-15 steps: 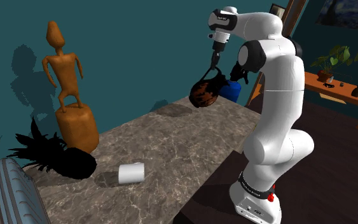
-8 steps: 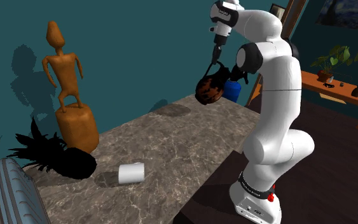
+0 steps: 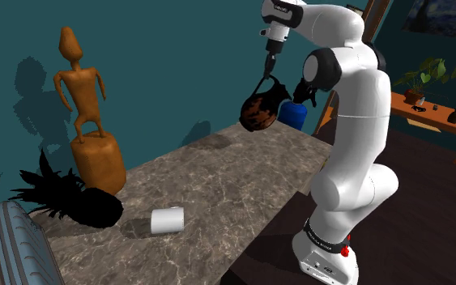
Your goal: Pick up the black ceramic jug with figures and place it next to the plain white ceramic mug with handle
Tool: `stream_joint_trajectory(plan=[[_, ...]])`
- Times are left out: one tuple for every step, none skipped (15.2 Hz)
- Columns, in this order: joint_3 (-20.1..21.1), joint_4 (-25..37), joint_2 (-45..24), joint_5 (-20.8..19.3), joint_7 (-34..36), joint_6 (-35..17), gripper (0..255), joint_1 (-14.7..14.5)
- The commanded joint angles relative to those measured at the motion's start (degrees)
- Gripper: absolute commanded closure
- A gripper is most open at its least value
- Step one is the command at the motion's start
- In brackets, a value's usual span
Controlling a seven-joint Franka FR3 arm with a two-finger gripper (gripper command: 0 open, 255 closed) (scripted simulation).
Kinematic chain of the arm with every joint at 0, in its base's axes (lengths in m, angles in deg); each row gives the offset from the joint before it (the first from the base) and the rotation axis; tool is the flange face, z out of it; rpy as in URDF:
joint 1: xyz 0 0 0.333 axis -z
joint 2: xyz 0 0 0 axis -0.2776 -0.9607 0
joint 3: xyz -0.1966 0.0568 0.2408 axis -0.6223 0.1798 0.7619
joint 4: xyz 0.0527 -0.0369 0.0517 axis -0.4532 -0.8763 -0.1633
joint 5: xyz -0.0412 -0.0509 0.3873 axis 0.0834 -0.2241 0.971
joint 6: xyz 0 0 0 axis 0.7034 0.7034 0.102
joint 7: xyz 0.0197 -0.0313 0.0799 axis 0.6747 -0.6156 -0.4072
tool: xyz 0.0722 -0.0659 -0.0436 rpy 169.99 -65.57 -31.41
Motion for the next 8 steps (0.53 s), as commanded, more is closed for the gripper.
stream_joint_trajectory(plan=[[0.49, -5.94, 4.29, -0.81, 2.21, -2.36, 255, -2.33], [0.84, -8.00, 5.71, -1.11, 3.36, -3.12, 255, -3.33], [1.20, -9.88, 7.02, -1.39, 4.54, -3.81, 255, -4.29], [1.61, -11.60, 8.25, -1.65, 5.73, -4.43, 255, -5.22], [2.05, -13.19, 9.39, -1.89, 6.95, -5.01, 255, -6.11], [2.51, -14.65, 10.44, -2.11, 8.17, -5.53, 255, -6.98], [2.98, -16.00, 11.42, -2.31, 9.41, -6.02, 255, -7.83], [3.47, -17.23, 12.33, -2.50, 10.67, -6.46, 255, -8.66]])
